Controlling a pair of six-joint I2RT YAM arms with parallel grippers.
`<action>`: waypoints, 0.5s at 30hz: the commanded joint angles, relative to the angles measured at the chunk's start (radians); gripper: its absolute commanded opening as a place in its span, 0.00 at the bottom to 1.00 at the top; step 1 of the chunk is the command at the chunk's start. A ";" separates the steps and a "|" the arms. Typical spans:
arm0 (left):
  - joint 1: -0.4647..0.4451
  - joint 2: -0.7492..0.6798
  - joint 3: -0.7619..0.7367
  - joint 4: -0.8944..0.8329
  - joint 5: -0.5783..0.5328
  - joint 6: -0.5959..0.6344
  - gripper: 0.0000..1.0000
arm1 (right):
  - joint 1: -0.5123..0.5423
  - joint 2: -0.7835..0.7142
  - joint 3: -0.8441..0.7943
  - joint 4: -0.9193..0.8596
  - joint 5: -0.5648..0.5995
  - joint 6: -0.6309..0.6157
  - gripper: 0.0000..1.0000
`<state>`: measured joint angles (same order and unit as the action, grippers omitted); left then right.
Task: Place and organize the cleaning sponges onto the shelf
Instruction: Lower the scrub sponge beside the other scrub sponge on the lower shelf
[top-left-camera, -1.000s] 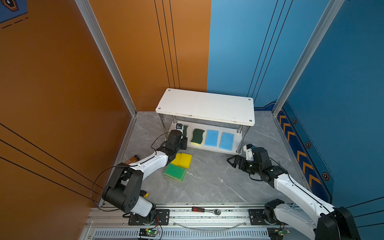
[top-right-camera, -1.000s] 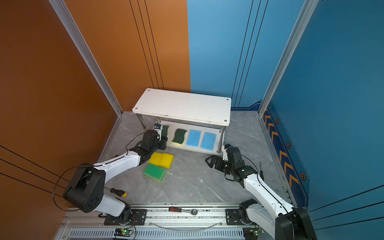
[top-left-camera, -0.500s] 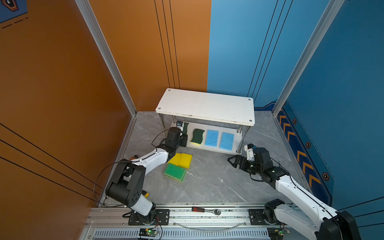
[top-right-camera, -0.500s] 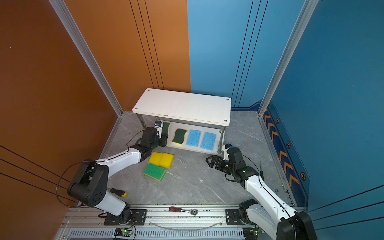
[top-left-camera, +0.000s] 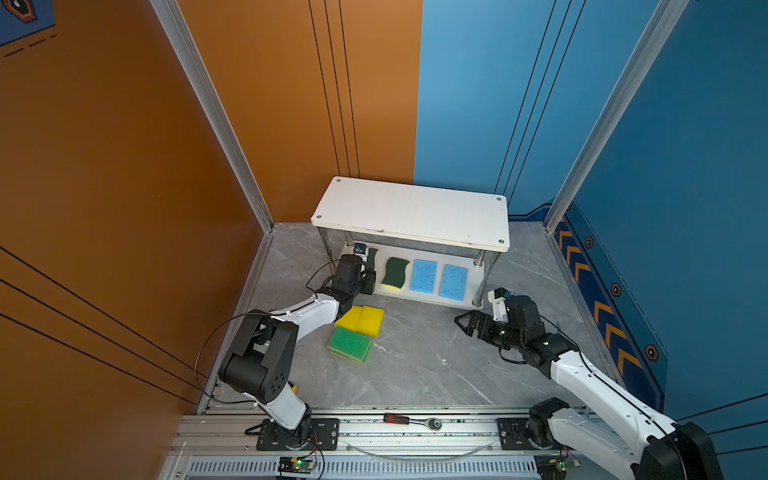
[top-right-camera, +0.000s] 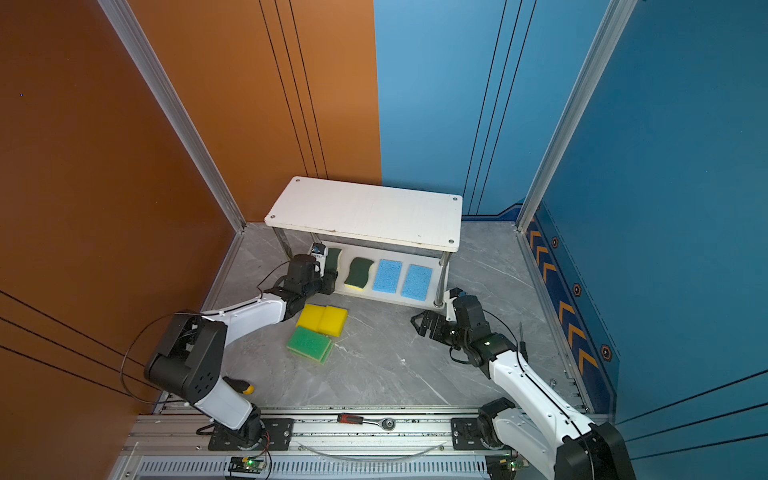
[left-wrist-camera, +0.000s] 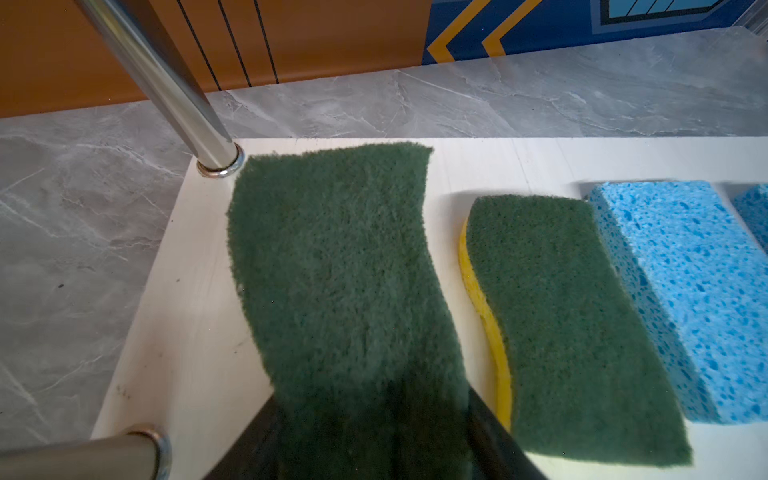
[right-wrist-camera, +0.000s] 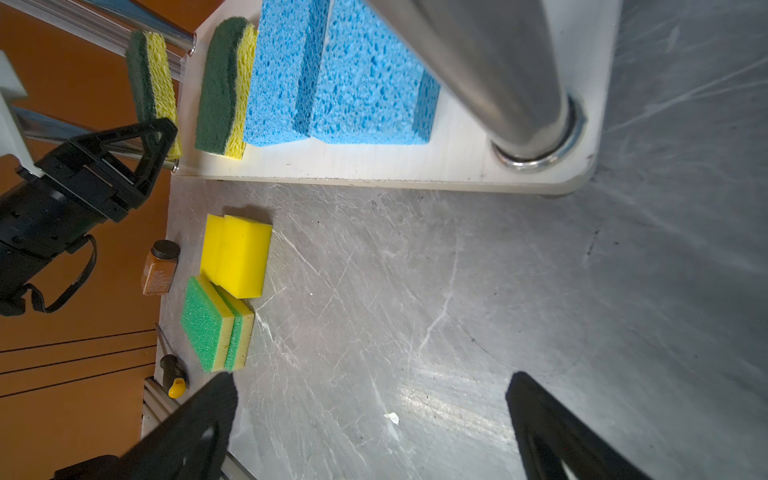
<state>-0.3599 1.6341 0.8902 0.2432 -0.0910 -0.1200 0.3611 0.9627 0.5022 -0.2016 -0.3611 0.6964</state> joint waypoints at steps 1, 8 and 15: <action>0.012 0.022 0.027 0.011 0.026 0.015 0.57 | 0.006 -0.017 0.009 -0.025 0.030 0.003 1.00; 0.018 0.032 0.029 0.011 0.039 0.021 0.57 | 0.007 -0.009 -0.004 0.004 0.022 0.010 1.00; 0.018 0.038 0.025 0.009 0.037 0.021 0.58 | 0.007 -0.009 -0.008 0.006 0.022 0.007 1.00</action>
<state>-0.3527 1.6630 0.8925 0.2436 -0.0727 -0.1192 0.3614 0.9607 0.5022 -0.2005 -0.3611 0.6968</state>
